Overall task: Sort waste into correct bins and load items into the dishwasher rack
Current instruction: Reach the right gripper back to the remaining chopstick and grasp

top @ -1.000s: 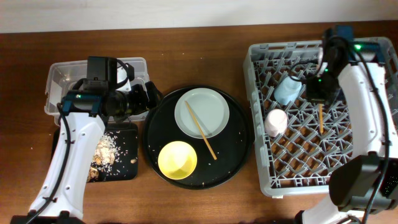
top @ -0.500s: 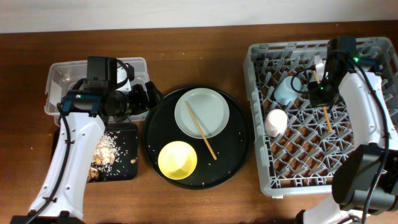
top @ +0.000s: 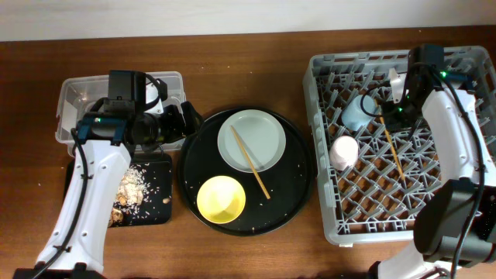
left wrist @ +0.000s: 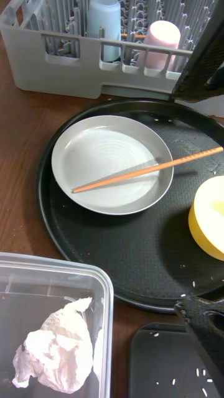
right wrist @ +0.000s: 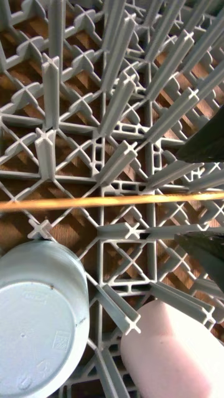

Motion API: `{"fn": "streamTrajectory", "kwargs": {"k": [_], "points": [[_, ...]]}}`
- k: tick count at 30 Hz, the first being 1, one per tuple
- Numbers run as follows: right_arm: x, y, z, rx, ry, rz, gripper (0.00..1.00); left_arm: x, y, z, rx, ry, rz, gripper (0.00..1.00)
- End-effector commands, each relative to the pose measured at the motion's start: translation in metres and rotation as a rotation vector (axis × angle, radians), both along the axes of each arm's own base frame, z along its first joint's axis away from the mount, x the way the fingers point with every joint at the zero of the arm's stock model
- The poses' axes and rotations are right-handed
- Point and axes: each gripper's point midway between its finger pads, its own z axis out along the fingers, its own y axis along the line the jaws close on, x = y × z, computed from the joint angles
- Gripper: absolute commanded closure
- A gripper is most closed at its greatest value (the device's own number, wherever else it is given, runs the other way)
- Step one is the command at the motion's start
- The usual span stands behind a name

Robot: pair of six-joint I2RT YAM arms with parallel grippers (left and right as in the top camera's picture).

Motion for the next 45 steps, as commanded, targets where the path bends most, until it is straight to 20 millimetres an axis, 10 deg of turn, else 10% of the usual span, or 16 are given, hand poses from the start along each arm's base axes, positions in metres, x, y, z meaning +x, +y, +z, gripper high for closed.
{"fn": "streamTrajectory", "kwargs": {"k": [1, 5, 7, 27, 45], "points": [[-0.002, 0.019, -0.005, 0.132, 0.0, -0.057, 0.66, 0.0, 0.001, 0.001, 0.008, -0.008, -0.008, 0.01], [-0.002, 0.109, 0.022, 0.673, -0.013, -0.036, 0.55, 0.0, 0.001, 0.001, 0.008, -0.008, -0.008, 0.01], [-0.01, 0.123, 0.027, 0.74, 0.023, -0.03, 0.54, 0.0, 0.001, 0.001, 0.008, -0.008, -0.008, 0.01], [-0.034, 0.328, 0.013, 0.484, -0.003, 0.433, 0.43, 0.0, 0.001, 0.001, 0.008, -0.008, -0.008, 0.01], [-0.036, 0.365, -0.099, 0.333, 0.132, 0.475, 0.47, 0.0, 0.001, 0.001, 0.008, -0.008, -0.008, 0.01]]}}
